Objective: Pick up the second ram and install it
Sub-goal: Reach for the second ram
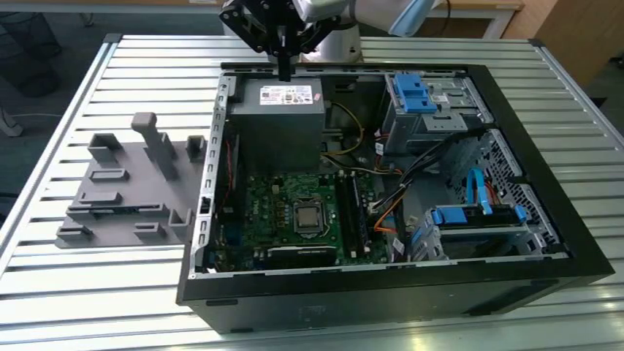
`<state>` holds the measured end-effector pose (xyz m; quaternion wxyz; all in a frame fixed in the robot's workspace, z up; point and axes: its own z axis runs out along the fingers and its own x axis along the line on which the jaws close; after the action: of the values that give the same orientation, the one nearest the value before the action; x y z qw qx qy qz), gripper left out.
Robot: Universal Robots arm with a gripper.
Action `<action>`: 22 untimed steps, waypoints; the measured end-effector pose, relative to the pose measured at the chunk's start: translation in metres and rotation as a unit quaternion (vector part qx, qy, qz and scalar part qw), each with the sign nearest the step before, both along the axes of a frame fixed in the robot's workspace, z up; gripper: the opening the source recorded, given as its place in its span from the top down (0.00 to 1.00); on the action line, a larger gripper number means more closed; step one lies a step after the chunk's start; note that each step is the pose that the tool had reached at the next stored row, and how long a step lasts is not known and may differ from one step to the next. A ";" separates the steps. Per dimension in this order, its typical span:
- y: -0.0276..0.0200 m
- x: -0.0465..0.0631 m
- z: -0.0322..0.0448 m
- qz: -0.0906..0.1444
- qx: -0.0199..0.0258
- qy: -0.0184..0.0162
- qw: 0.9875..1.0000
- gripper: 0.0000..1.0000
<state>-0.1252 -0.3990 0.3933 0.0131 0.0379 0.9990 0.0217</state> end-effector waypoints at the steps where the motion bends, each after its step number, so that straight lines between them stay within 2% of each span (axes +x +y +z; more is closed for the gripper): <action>1: 0.0000 -0.001 0.0000 0.000 0.000 0.000 1.000 0.89; 14: 0.0000 -0.017 0.0000 0.000 0.000 0.000 1.000 0.89; 22: 0.0000 -0.018 0.0000 0.000 0.000 0.000 1.000 0.89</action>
<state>-0.1435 -0.3990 0.3933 0.0131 0.0379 0.9990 0.0217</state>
